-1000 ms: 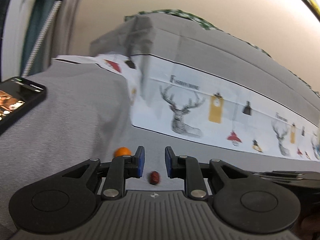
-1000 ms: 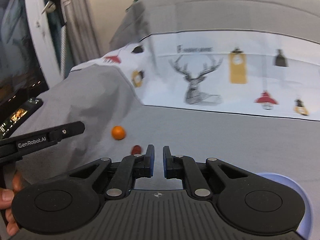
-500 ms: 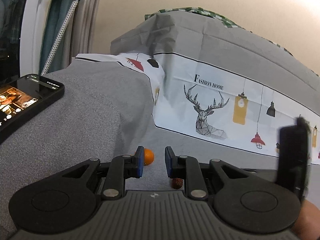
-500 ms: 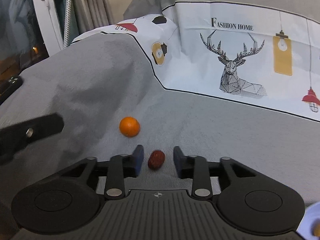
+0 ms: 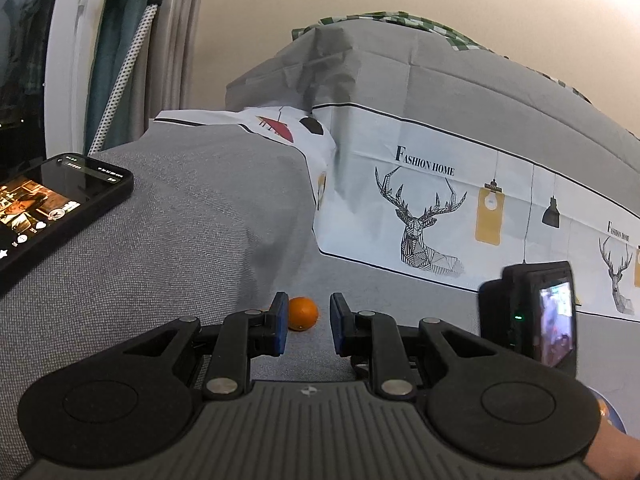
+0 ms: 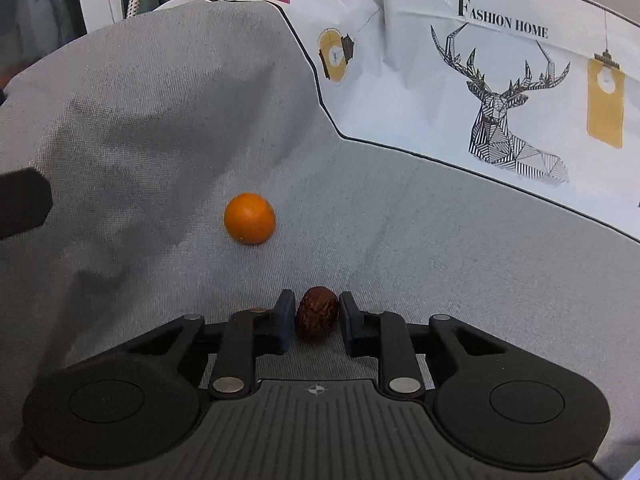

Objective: Organize fruits
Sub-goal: 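Grasp the red date with the right tool, then grasp the small orange with the left tool while the right tool holds the red date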

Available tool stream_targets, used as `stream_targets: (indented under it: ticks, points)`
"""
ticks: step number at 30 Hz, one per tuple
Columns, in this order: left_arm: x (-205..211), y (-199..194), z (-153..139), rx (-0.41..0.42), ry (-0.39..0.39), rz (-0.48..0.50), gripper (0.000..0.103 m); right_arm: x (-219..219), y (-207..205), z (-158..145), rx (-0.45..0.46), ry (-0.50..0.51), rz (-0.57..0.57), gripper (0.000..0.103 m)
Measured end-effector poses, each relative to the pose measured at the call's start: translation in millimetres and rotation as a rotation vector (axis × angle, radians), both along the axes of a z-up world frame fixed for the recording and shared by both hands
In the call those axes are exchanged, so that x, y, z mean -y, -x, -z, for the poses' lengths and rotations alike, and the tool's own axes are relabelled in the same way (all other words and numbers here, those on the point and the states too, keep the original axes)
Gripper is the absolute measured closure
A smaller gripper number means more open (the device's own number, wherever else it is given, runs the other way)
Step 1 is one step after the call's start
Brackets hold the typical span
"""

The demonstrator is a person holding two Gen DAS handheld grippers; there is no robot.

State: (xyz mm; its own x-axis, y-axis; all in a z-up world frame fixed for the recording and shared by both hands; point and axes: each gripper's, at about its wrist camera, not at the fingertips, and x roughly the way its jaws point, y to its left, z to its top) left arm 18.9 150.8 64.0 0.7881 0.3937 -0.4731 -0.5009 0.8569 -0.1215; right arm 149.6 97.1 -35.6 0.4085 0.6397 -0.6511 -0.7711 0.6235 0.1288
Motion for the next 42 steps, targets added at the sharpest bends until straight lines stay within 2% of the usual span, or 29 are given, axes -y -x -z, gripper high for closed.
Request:
stream_targets:
  ticks: [7, 12, 16, 20, 23, 28, 32, 34, 38, 42]
  points:
    - [2, 3, -2, 0.011, -0.001, 0.006, 0.079, 41, 16, -42, 0.062, -0.022, 0.006, 0.079]
    - [2, 2, -2, 0.011, 0.005, 0.026, 0.079, 94, 29, -83, 0.015, -0.048, 0.085, 0.078]
    - [5, -2, -1, -0.013, 0.010, 0.055, 0.079, 130, 54, -99, 0.007, -0.064, 0.110, 0.078]
    - [11, -11, 1, -0.051, -0.003, 0.094, 0.079, 135, 73, -81, -0.020, -0.084, 0.129, 0.078]
    - [15, -19, 5, -0.077, -0.015, 0.124, 0.079, 124, 74, -57, -0.037, -0.004, 0.123, 0.078]
    - [16, -34, 13, -0.118, -0.033, 0.124, 0.078, 109, 71, -43, -0.016, 0.046, 0.085, 0.078]
    - [24, -55, 24, -0.164, -0.114, 0.132, 0.076, 103, 61, -36, -0.071, 0.054, 0.096, 0.078]
    - [25, -68, 33, -0.201, -0.165, 0.106, 0.075, 102, 60, -35, -0.086, 0.050, 0.098, 0.078]
    - [22, -89, 51, -0.266, -0.246, 0.034, 0.059, 98, 56, -38, -0.098, 0.034, 0.096, 0.078]
    - [11, -108, 69, -0.311, -0.261, 0.000, 0.053, 98, 49, -41, -0.116, 0.024, 0.095, 0.078]
